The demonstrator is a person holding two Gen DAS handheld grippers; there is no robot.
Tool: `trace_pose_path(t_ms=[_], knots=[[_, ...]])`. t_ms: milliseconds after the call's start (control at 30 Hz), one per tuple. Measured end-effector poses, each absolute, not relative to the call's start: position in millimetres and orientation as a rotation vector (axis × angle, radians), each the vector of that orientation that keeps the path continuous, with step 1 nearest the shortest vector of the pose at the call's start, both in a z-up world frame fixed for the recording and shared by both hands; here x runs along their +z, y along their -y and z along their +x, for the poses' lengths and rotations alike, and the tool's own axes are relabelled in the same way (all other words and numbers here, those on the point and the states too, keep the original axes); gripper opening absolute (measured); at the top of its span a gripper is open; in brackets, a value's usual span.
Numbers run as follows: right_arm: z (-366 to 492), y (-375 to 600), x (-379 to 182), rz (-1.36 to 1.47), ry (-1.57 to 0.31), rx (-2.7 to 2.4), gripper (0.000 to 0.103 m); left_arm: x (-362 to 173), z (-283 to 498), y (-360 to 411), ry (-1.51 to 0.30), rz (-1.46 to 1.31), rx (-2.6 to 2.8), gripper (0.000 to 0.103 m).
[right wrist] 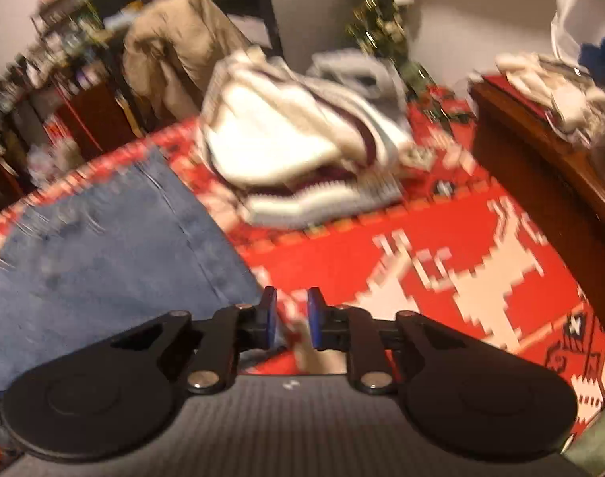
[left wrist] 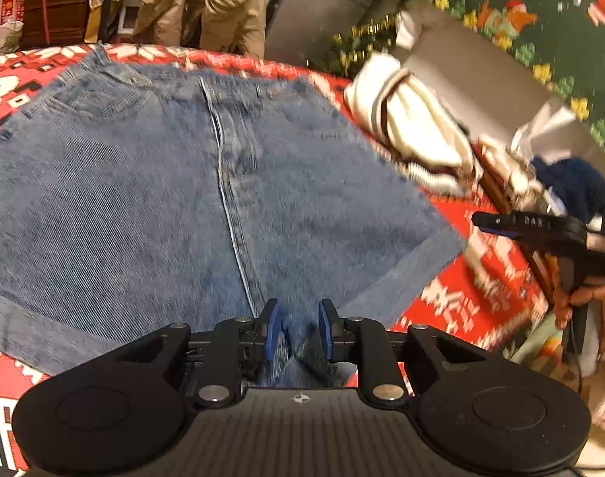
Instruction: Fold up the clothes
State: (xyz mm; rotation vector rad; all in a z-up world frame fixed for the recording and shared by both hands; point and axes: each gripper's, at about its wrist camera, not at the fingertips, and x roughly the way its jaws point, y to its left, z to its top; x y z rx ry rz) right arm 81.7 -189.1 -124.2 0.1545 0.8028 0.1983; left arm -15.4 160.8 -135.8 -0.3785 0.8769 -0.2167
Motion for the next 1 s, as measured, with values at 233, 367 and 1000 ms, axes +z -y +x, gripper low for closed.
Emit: trace_pose_path(t_ms=[233, 367, 1000], knots=[[66, 109, -116, 0.082, -0.768, 0.448, 0.019, -133, 17, -172, -0.845, -0.323, -0.133, 0.018], [67, 56, -139, 0.016, -0.807, 0.535, 0.014, -138, 31, -180, -0.821, -0.330, -0.097, 0.018], [108, 100, -161, 0.009, -0.819, 0.341, 0.007, -152, 60, -277, -0.819, -0.387, 0.165, 0.018]])
